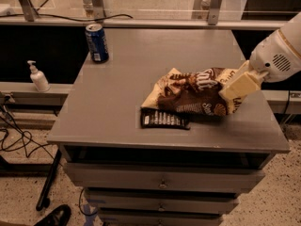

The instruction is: Move brown chip bag near rxbar chocolate

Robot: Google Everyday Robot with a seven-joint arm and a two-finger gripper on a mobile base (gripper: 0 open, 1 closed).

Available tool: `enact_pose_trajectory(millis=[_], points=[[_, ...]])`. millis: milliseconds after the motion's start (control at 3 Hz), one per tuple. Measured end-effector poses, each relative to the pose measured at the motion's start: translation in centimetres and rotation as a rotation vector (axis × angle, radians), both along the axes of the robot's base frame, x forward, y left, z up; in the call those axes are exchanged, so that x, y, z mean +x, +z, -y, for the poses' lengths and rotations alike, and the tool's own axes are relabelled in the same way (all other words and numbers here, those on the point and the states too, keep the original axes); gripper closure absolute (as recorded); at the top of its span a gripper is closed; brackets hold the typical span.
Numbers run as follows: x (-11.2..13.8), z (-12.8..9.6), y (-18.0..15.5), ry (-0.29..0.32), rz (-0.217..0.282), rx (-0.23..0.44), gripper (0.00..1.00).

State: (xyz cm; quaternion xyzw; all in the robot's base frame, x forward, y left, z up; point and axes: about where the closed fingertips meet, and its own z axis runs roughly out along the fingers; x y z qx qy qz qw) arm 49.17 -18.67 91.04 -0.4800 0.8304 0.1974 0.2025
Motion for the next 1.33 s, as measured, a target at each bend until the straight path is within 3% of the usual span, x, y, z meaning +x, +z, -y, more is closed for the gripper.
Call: enact_pose_trajectory(millis=[667, 1000, 1333], points=[[2.25, 1.44, -1.56, 0.007, 0.055, -0.035, 0.12], [2.28, 1.31, -1.61, 0.008, 0.055, -0.035, 0.0], [2.18, 1.41, -1.15, 0.009, 0.076, -0.046, 0.0]])
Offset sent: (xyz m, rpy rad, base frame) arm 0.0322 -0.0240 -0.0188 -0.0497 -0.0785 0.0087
